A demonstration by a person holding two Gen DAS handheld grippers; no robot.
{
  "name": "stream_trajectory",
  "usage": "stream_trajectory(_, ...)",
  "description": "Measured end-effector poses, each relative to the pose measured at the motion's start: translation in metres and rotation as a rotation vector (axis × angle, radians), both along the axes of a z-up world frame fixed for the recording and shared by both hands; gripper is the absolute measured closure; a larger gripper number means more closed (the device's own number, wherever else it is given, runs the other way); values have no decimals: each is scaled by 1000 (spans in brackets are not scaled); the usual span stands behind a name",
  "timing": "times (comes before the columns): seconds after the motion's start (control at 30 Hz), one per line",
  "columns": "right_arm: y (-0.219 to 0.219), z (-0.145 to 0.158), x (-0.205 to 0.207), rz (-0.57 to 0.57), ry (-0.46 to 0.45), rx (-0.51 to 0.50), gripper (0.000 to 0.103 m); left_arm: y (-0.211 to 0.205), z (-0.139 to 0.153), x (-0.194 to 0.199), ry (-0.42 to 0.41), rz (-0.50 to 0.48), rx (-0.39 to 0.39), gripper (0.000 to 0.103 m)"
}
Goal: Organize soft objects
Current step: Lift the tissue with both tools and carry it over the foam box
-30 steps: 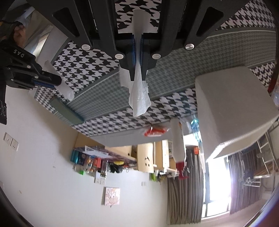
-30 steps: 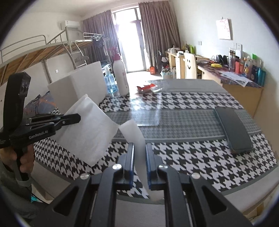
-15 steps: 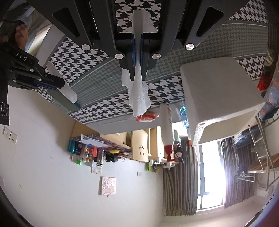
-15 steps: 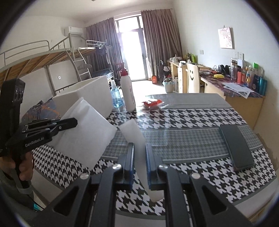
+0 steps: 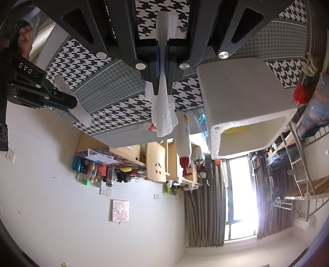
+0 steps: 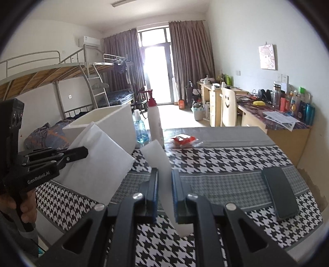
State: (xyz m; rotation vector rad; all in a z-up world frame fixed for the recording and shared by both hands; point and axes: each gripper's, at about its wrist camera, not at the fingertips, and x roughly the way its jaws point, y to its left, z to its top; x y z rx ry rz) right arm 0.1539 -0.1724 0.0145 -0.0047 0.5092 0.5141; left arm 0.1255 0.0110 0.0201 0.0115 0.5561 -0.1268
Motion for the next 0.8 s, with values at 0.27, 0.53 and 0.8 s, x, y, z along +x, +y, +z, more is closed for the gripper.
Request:
stream_trajectory(0.27,8,3,6,21,-4,5,88,7,5,2,-11,18,7,99)
stream_trajectory(0.53,17,10,9,43,-15,4,88,11,15,5,-34,32,29,99)
stream_trajectory(0.8,29,19,11,62,-34,12,88,19,26,9,-60,43,34,99)
